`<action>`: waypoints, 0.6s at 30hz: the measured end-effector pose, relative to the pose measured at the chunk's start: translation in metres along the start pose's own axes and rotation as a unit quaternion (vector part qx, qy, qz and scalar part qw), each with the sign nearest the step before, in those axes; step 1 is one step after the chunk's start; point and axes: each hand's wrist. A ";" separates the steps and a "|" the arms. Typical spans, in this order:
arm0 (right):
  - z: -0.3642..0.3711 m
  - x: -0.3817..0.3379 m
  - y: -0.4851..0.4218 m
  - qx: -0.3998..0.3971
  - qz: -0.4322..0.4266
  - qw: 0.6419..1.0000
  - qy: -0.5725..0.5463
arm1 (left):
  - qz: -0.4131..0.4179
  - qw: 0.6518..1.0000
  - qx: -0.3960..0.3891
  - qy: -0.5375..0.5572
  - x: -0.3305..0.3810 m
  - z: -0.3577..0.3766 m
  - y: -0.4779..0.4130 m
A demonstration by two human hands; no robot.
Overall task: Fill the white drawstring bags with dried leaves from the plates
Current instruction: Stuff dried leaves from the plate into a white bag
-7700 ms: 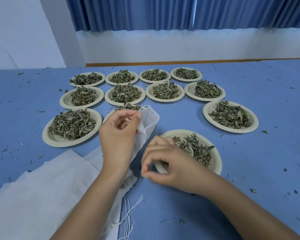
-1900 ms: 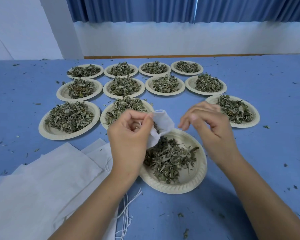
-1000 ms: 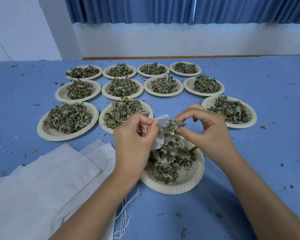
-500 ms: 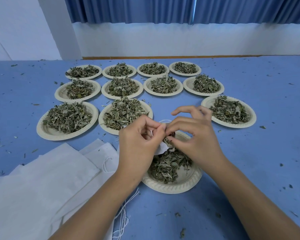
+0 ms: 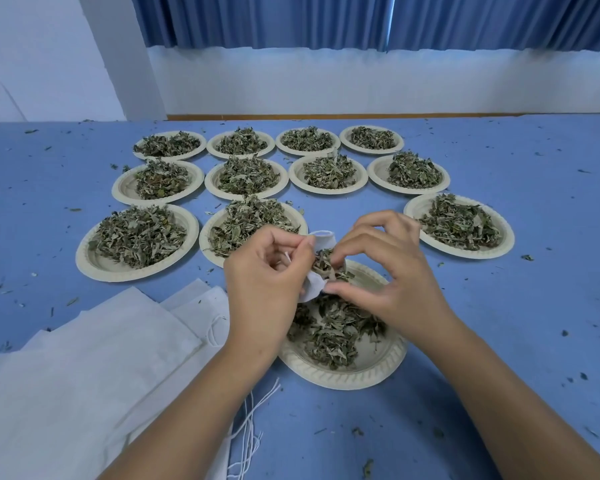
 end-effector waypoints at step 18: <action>-0.008 0.006 0.001 -0.050 0.066 0.996 -0.044 | -0.002 1.000 0.008 0.007 0.000 0.000 0.001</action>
Point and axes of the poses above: each hand's wrist, its own y-axis away from the middle knuckle, its own z-axis out of the palm, x = y × z, and after that the axes turned 3 degrees about -x, right-handed
